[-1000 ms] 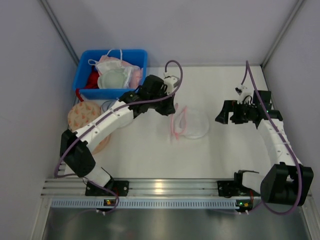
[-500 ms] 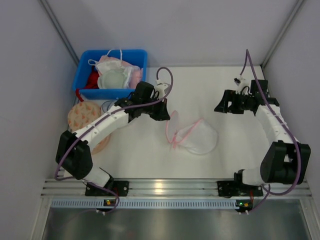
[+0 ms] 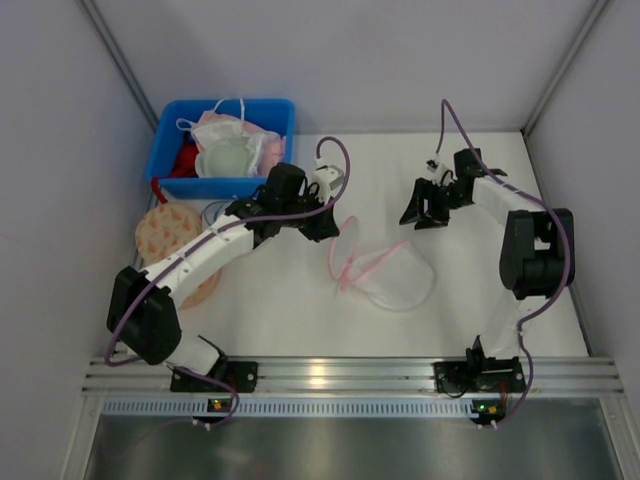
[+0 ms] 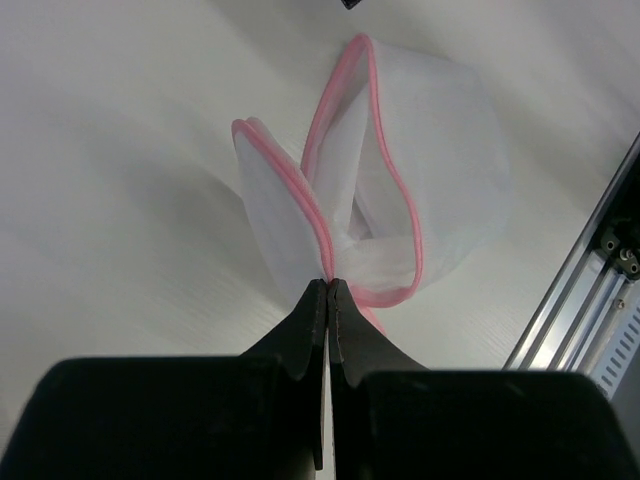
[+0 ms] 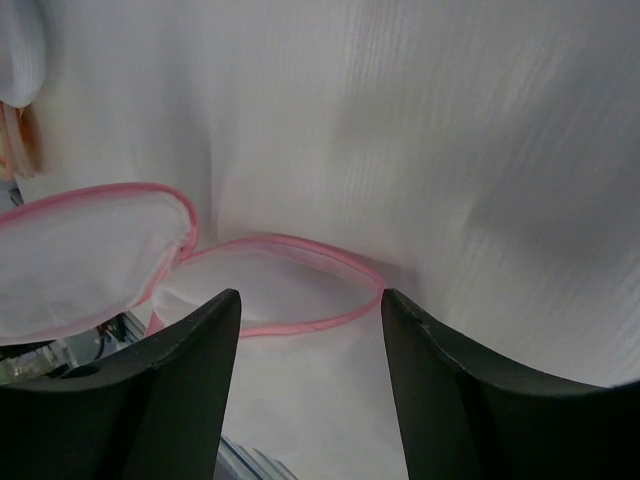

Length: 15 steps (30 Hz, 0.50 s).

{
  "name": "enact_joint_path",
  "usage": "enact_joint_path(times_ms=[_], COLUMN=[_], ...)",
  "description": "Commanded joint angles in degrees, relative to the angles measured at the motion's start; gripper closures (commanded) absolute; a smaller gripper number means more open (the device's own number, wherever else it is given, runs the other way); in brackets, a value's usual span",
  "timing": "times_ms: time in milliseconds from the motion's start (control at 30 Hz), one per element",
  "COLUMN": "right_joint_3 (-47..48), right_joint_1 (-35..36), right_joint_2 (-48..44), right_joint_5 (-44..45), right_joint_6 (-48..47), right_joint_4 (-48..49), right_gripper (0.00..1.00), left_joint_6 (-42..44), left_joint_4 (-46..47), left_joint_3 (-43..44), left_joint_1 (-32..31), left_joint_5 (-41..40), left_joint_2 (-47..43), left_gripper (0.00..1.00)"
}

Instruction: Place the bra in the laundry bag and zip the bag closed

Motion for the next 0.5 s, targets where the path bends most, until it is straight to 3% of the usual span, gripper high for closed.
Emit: enact_joint_path(times_ms=[0, 267, 467], right_joint_3=[4.0, 5.5, 5.1], right_joint_1=[3.0, 7.1, 7.4], right_joint_2=[1.4, 5.0, 2.8], right_joint_5=[-1.7, 4.8, 12.4], right_joint_6=[1.4, -2.1, -2.1], right_joint_4=[-2.6, -8.3, -9.1], right_gripper=[0.41, 0.45, 0.41], left_joint_6=[2.1, 5.2, 6.1], left_joint_4=[3.5, 3.5, 3.4], left_joint_3=[-0.4, -0.7, -1.1], left_joint_1=[-0.2, -0.2, -0.3], left_joint_5=[-1.2, -2.4, -2.7], left_joint_2=[-2.4, -2.9, -3.3], left_gripper=[1.00, 1.00, 1.00])
